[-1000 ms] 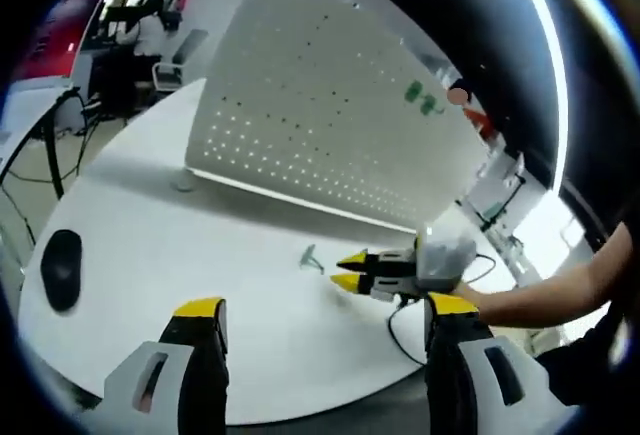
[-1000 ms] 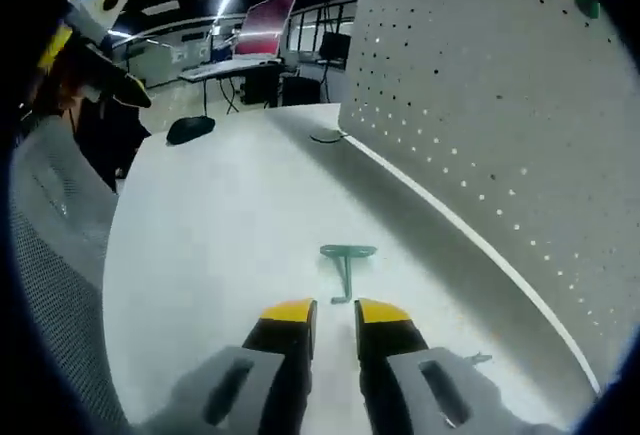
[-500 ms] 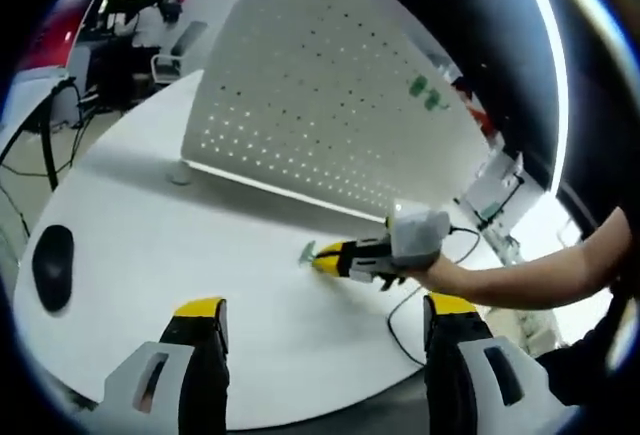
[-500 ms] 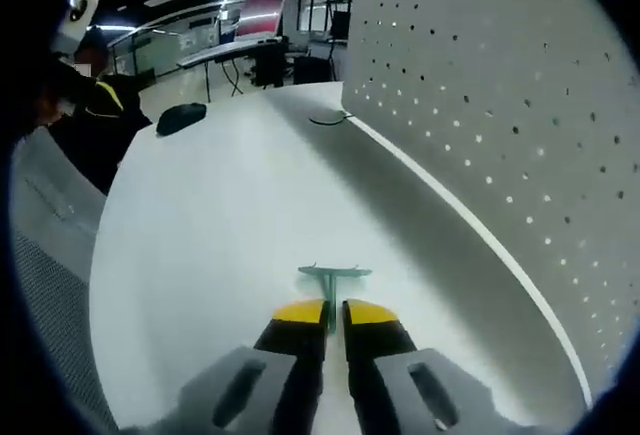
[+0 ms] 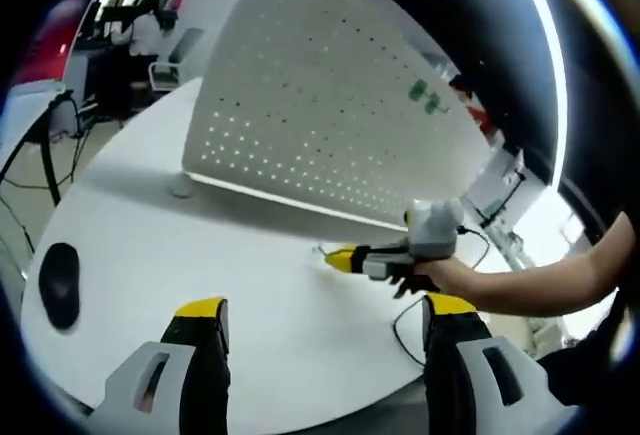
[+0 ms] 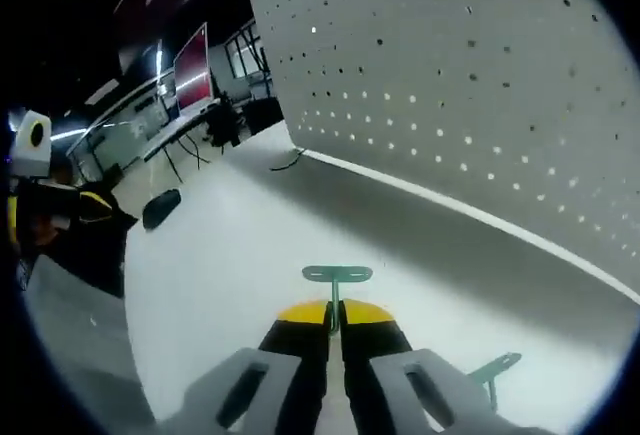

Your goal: Insert the hook assembly into the mounting plate slot until the hook locks in place.

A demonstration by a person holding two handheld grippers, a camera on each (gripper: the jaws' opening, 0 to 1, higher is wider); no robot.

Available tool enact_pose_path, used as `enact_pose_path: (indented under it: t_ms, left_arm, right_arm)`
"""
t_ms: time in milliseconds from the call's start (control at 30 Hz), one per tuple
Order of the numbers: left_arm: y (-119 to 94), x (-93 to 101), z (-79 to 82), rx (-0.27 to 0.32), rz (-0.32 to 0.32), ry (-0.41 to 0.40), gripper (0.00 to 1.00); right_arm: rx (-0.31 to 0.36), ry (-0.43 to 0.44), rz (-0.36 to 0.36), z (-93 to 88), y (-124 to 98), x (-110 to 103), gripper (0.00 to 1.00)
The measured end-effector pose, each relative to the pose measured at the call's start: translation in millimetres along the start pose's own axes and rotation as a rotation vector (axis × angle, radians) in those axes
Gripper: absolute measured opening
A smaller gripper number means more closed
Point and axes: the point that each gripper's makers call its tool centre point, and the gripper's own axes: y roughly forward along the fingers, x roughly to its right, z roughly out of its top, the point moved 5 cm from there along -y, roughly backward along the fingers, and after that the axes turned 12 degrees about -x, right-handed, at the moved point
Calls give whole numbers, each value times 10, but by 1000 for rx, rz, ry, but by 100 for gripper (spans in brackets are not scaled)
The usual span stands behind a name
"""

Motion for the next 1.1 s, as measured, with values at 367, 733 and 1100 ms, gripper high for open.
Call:
enact_pose_path:
  t_ms: [367,733,1100]
  left_arm:
    - [131,170,164,-43,-9,142,79]
    - [208,389,466,0,-47,266,75]
    - [243,492,545,38,-74,355,61]
  right_arm:
    - [108,135,173,333,-551,-187,0]
    - [102,315,477,330,-1014,-559,0]
    - [69,396,677,237,-1181,-877,0]
